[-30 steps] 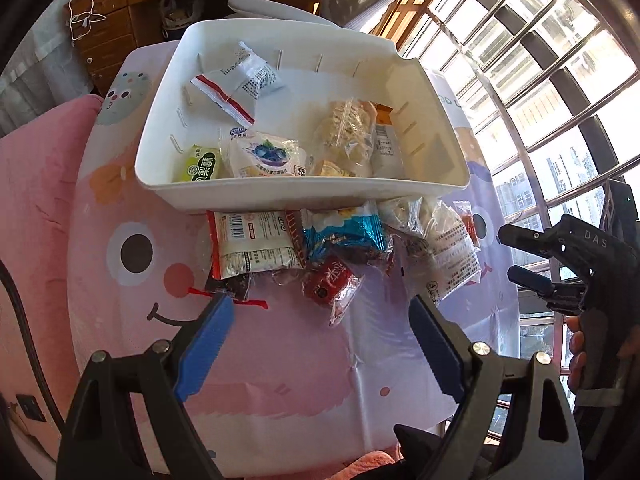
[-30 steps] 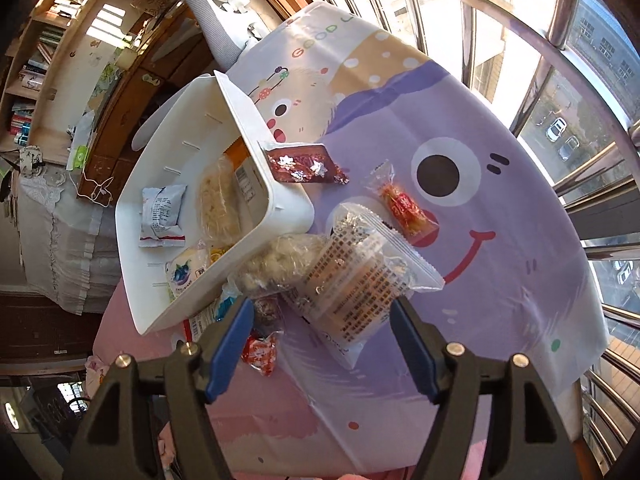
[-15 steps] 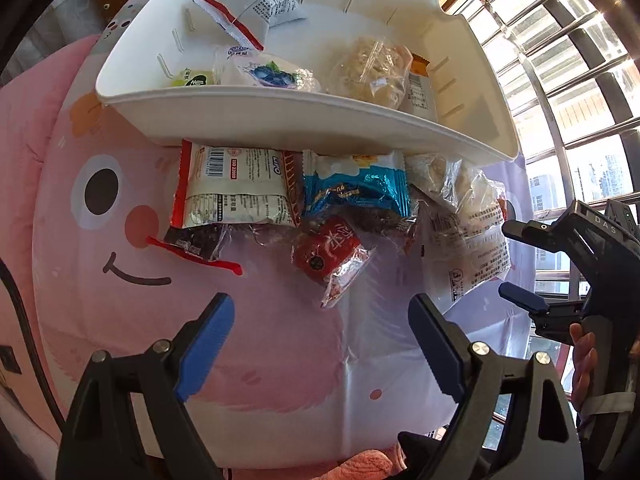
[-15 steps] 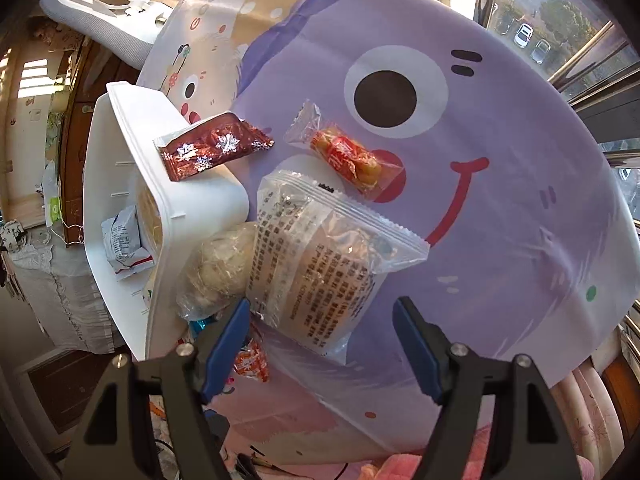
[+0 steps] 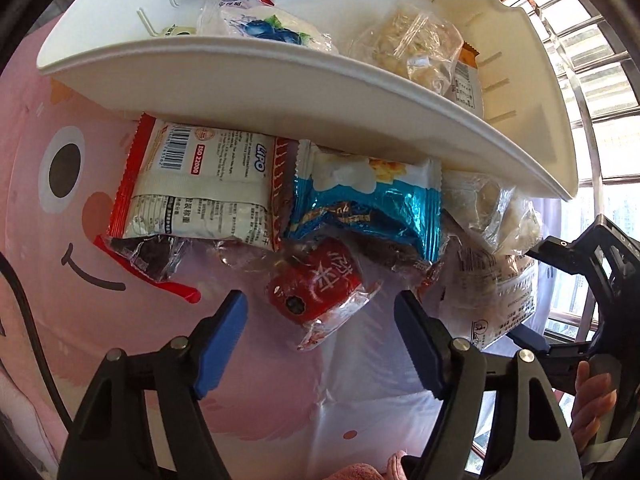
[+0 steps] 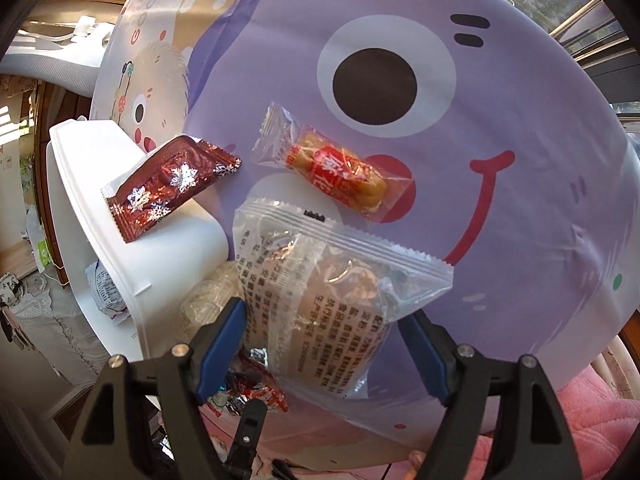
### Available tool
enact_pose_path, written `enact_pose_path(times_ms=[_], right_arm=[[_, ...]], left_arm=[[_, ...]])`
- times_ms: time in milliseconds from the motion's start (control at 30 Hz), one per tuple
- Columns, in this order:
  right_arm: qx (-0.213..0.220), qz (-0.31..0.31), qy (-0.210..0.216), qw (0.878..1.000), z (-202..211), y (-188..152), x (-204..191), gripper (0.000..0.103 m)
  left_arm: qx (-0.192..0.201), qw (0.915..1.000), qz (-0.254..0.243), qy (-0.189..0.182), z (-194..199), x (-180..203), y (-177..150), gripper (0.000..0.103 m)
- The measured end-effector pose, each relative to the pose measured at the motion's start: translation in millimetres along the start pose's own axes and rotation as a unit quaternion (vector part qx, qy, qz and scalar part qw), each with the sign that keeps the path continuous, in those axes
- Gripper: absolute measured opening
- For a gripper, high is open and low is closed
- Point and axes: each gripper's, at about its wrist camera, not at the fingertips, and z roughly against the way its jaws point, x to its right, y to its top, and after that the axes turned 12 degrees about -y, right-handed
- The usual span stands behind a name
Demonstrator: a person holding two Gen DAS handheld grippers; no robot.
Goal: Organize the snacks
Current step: 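Move the right tool to the large clear bread bag and grasp it, then grasp the red snack bag with the left tool while the right tool lifts the bread bag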
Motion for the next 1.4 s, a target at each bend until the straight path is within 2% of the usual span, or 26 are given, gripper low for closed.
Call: enact_pose_path(times_ms=[67,233,567,633,667,700,1200,1400], right_arm=[[-0.001,-0.006,-0.011,1.0,-1,4,-2,0.083],[-0.006,-0.007,-0.045,0.999,-7,10,-11,0.085],[-0.017,-0.003,-0.064,0.998,-10,16,-14,0.079],[-0.019,-0.001,-0.063,0.998,-9,16,-15,0.078],[-0.021,0.0,-0.062,0.998,-10,17,-17,0.077],[-0.022,0.002,-0.063,0.998,-10,17,-17,0.077],[-0.044,-0.006,-0.071,0.996,-14,4,2,0.076],[-0.039,0.022,-0.069,0.997,-15,-13,-13,0.076]], left_arm=[[-0.004,1.0,0.005,0.003,-5,2,3,0.068],[-0.008,0.9997,0.016,0.016,-13,1,17,0.067],[-0.004,0.9995,0.031,0.01,-19,5,26,0.067],[0.001,0.9994,0.034,0.008,-16,-4,22,0.065],[0.006,0.9993,0.034,0.016,-16,-9,20,0.055],[0.009,0.9991,0.035,0.024,-15,-12,17,0.054],[0.003,0.9988,0.048,0.004,-6,-39,-11,0.053],[0.006,0.999,0.045,-0.003,7,-55,-30,0.053]])
